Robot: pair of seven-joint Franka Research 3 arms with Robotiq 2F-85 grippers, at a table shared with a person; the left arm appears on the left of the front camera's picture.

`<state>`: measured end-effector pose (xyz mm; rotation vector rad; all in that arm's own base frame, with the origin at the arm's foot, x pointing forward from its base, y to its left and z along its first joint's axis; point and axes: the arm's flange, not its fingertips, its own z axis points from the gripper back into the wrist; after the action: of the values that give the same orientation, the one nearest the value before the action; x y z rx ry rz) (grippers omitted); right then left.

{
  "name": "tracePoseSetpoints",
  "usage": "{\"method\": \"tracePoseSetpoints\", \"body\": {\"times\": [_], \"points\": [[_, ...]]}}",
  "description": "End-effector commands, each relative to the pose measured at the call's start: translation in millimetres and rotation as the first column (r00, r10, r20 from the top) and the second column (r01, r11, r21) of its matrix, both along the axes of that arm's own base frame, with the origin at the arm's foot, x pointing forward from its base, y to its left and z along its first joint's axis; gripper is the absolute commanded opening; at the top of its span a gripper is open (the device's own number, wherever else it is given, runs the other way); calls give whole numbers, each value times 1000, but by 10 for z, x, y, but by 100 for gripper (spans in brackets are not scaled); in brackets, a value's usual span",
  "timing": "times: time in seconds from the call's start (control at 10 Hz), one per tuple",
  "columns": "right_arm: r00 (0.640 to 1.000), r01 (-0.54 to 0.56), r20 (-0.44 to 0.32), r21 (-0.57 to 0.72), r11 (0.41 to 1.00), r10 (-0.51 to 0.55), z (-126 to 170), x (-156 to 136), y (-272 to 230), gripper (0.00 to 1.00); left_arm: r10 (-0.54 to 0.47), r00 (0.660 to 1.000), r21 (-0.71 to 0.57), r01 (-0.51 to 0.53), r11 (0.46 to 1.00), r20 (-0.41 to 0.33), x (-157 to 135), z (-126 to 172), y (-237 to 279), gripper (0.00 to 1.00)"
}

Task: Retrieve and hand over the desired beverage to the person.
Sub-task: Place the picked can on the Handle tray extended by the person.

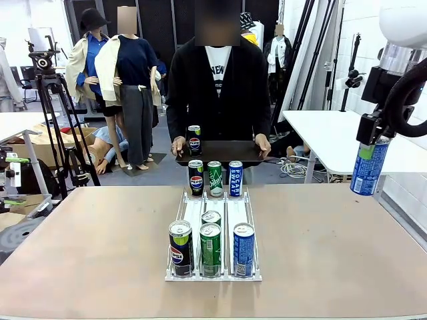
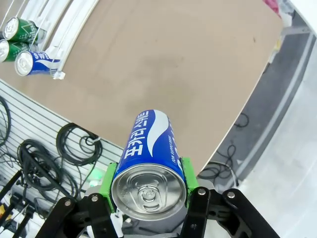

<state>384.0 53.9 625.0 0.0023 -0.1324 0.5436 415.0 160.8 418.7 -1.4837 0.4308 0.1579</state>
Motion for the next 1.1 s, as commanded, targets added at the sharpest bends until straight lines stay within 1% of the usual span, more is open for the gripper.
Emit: {"method": "tracePoseSetpoints", "body": {"times": [0.0,1.0], "points": [[1000,17,5,3,1000,-17,35,7,20,0,11,1000,-13,-11,1000,12,18,30,-5,100],[1000,17,5,3,1000,-17,35,7,20,0,11,1000,-13,-11,1000,12,18,30,-5,100]]}}
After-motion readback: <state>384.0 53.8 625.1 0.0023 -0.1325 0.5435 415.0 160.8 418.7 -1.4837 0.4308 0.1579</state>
